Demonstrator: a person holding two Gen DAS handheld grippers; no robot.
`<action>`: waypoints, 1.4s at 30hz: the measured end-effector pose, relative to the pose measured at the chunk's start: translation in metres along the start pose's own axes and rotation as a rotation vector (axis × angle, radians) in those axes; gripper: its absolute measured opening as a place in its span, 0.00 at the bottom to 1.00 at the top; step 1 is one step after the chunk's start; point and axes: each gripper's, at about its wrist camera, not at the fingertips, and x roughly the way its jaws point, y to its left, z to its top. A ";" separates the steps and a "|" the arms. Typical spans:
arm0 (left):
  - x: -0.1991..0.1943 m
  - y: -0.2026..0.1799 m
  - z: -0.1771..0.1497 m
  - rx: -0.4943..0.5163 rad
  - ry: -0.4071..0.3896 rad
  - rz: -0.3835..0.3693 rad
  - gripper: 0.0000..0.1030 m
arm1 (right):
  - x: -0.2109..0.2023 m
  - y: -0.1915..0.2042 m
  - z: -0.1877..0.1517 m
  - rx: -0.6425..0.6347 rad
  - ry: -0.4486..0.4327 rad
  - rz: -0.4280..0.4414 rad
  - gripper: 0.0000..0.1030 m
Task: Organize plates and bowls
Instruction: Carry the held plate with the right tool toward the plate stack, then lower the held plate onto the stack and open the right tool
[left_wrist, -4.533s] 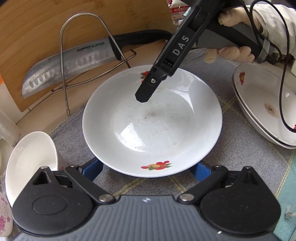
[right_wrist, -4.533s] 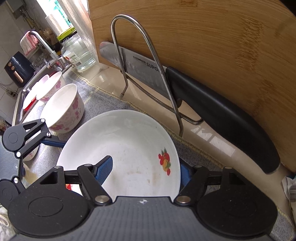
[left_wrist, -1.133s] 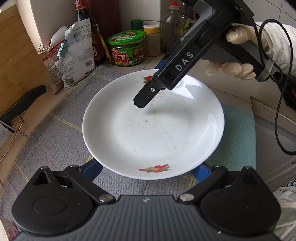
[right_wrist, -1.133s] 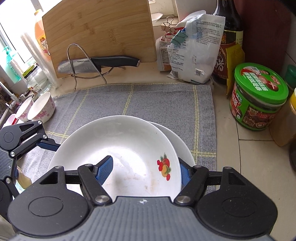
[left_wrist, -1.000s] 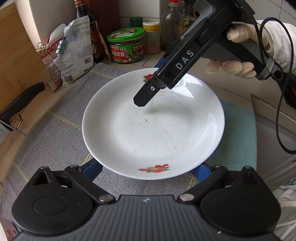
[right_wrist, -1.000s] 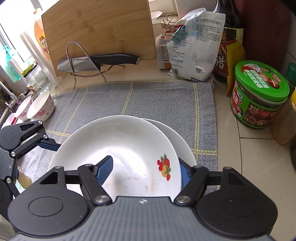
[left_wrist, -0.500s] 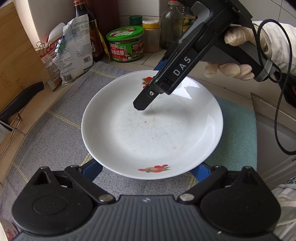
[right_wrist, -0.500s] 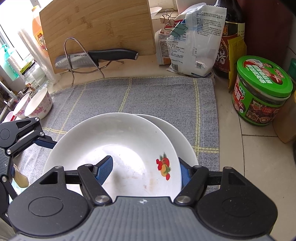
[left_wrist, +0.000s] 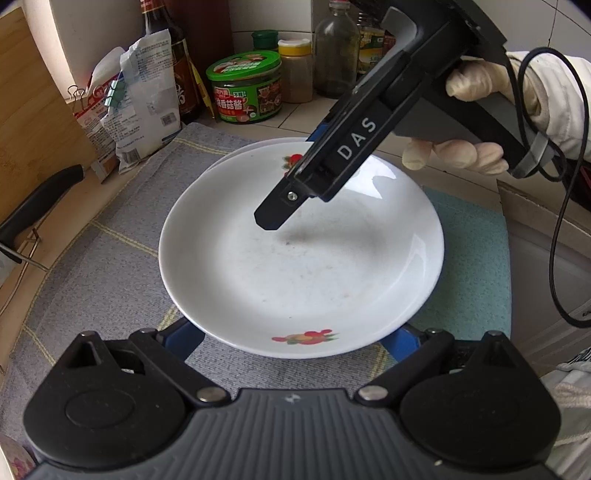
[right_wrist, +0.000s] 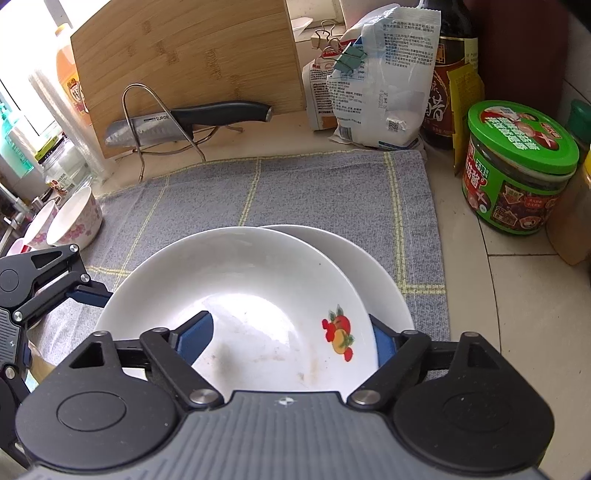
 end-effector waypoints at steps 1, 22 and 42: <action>0.000 0.000 0.000 0.001 -0.001 -0.002 0.96 | 0.001 0.001 -0.001 0.000 -0.004 -0.006 0.90; -0.001 0.002 -0.002 0.007 -0.031 -0.017 0.96 | 0.003 0.002 0.012 0.117 0.074 -0.055 1.00; 0.000 0.006 -0.001 0.007 -0.039 -0.039 0.96 | -0.004 0.003 0.014 0.083 0.109 -0.085 1.00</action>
